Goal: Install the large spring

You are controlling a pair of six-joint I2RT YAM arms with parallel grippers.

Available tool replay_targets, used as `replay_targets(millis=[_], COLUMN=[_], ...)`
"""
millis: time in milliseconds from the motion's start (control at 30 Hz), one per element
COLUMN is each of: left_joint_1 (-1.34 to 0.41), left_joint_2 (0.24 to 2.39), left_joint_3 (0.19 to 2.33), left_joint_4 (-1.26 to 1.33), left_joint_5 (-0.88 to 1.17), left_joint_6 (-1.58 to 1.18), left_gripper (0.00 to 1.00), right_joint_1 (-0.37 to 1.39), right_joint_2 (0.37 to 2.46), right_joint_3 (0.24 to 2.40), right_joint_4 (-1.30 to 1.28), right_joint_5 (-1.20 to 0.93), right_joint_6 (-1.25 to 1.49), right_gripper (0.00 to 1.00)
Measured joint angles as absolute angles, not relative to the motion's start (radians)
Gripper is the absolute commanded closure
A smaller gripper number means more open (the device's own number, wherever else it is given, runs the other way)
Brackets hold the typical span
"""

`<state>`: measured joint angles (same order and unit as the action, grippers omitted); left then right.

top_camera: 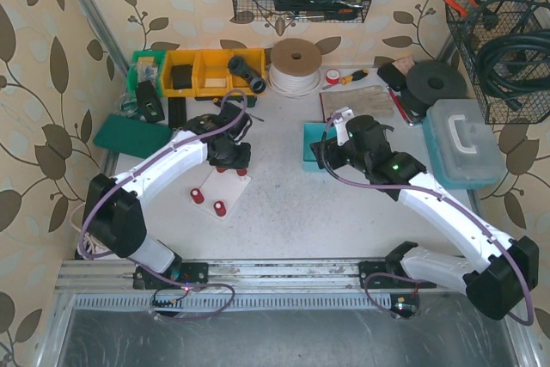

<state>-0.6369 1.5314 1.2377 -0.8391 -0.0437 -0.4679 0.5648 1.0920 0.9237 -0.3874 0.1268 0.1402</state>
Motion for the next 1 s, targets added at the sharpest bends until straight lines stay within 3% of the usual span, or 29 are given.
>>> replay_targets(millis=[500,767,1000], left_joint_1=[-0.639,-0.644,-0.644], left_joint_2=[1.554,1.582,1.584], left_joint_3=[1.214,1.201,1.201], left_joint_4=[-0.82,-0.808,-0.81], left_joint_5=[-0.053,-0.054,-0.055], left_joint_6=[-0.448,-0.445,-0.447], left_gripper=[1.0,0.57,0.35], right_joint_1=[0.553,0.551,0.547], right_joint_2=[1.073,1.073,1.073], right_joint_3=[0.924,0.924,0.924], right_joint_4=[-0.4,-0.401,-0.416], right_joint_5=[0.126,0.127,0.127], right_joint_6=[0.122,0.117,0.119], right_gripper=[0.01,0.01,0.01])
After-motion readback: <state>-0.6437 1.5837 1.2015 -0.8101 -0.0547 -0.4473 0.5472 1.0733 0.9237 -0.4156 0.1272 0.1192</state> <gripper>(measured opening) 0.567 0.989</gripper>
